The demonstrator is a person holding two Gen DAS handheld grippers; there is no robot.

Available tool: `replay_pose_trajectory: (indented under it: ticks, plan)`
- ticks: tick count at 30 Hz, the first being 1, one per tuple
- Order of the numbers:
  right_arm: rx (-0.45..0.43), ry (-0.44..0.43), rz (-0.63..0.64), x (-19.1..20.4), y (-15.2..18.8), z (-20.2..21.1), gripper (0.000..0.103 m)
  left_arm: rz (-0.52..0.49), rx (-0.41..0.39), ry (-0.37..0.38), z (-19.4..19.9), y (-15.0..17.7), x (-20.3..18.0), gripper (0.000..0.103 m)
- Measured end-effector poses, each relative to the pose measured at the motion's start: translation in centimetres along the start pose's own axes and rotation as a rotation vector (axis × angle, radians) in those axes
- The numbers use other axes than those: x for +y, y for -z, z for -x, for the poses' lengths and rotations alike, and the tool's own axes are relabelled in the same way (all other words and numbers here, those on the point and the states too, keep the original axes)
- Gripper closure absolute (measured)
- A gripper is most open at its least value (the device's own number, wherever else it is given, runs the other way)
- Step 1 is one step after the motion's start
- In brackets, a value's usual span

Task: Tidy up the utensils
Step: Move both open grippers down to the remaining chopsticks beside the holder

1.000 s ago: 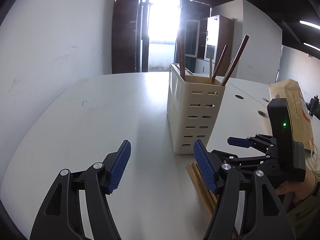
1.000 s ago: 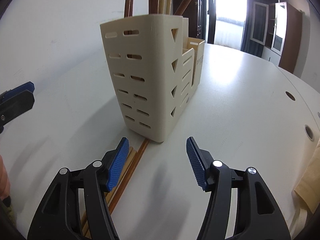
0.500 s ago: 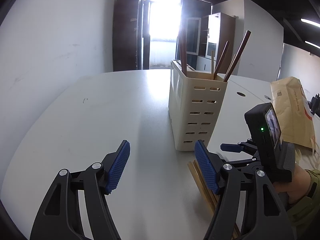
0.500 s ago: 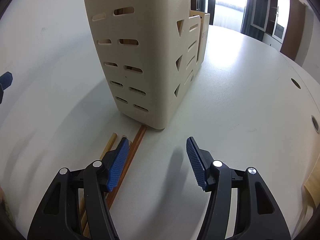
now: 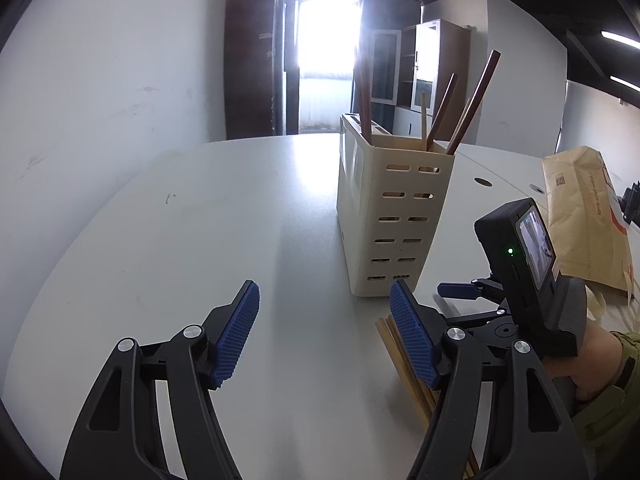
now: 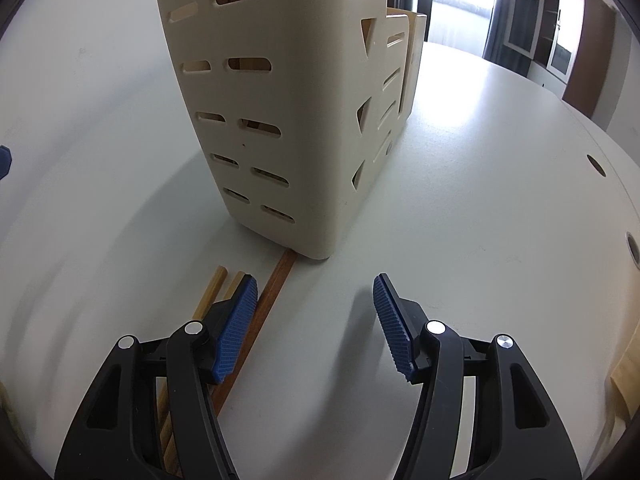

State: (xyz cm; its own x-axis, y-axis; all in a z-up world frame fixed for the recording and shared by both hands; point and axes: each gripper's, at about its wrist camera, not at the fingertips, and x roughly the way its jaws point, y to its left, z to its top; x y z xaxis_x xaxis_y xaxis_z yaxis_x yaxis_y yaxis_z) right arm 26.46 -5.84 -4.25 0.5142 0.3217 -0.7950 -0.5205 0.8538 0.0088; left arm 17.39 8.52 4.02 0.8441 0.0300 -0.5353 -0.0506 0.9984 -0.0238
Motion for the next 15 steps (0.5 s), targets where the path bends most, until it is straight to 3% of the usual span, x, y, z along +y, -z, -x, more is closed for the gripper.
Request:
replay_pose_trajectory:
  ticks: [7,15]
  plan:
    - [0.009,0.002,0.010,-0.2,0.5,0.3,0.045,-0.002,0.064,0.008,-1.4,0.6,-0.4,0.035]
    - [0.005,-0.003,0.021,-0.6,1.4,1.1,0.074,-0.026,0.171,0.017,-4.6,1.8,-1.8,0.035]
